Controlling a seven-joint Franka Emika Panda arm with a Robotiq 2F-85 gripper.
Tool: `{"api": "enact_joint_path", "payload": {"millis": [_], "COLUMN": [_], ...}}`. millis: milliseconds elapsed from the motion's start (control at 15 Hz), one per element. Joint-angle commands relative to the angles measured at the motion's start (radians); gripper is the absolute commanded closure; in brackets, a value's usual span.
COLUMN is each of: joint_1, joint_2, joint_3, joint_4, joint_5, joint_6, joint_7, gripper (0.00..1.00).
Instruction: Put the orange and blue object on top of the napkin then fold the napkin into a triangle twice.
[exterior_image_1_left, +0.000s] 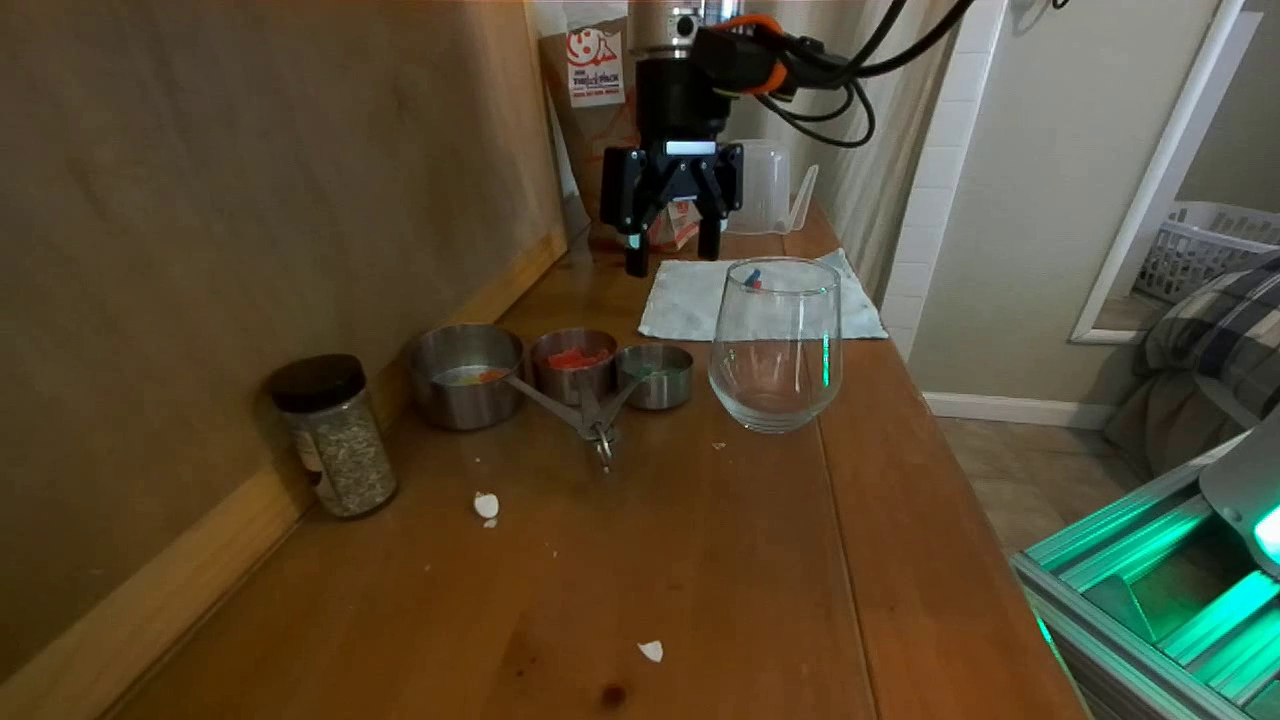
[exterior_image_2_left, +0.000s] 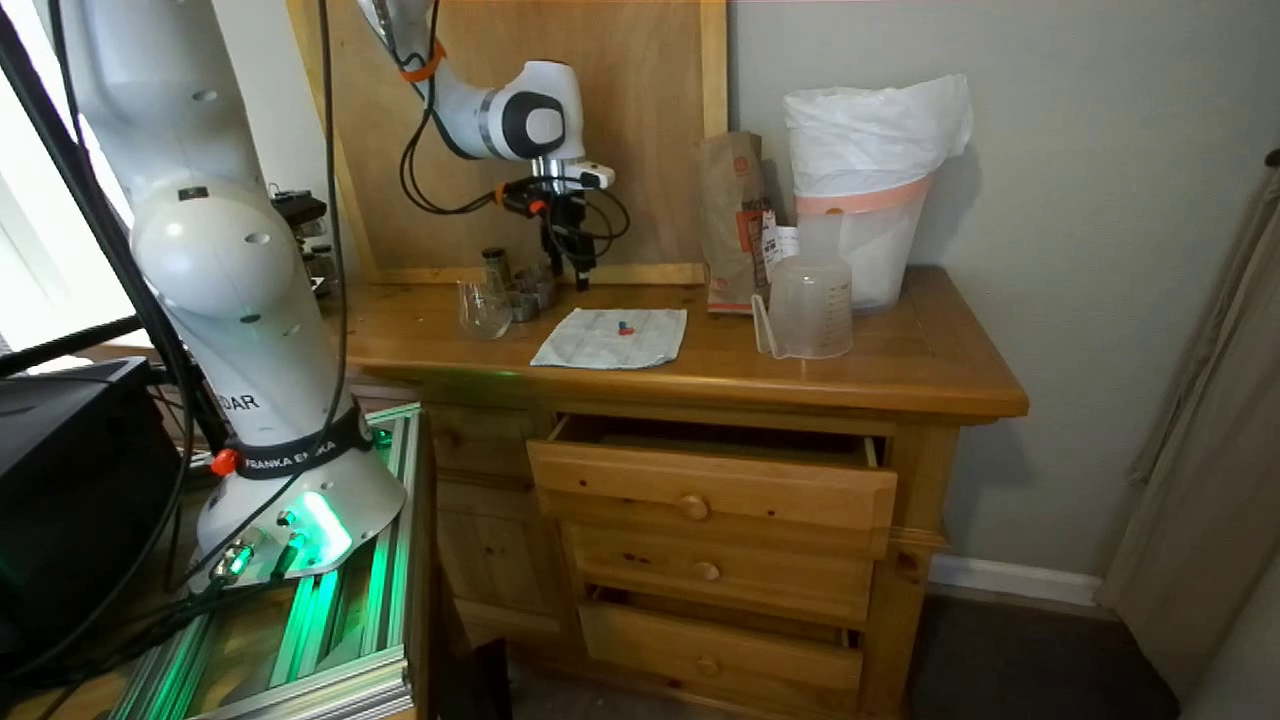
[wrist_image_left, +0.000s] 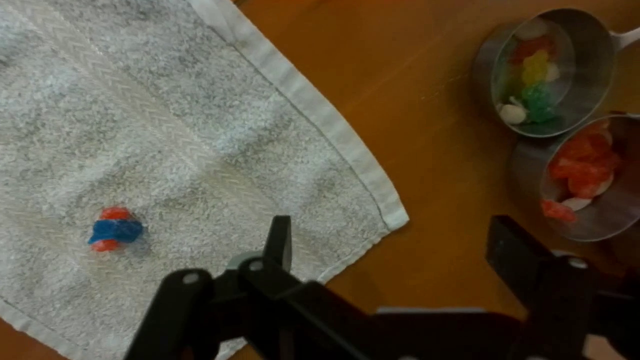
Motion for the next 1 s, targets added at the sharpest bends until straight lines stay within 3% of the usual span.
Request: {"api": "enact_joint_path", "payload": {"millis": [0,467,600,667,800,933], "joint_1": [0.018,0.043,0.049,0.052,0.056,0.061], "joint_2": [0.076,0.161,0.175,0.180,0.188,0.193], "joint_3": [-0.004,-0.028,-0.036,-0.039,-0.046,-0.051], "joint_4": [0.050,0.102,0.113,0.117,0.123,0.129], "joint_5": [-0.052,-0.126,-0.142,-0.147,-0.157,-0.160], "joint_6": [0.019,0.029,0.026,0.025,0.023,0.019], "joint_7": [0.019,0.037,0.042,0.044,0.049,0.050], "gripper": [0.00,0.00,0.11,0.28,0.39,0.18]}}
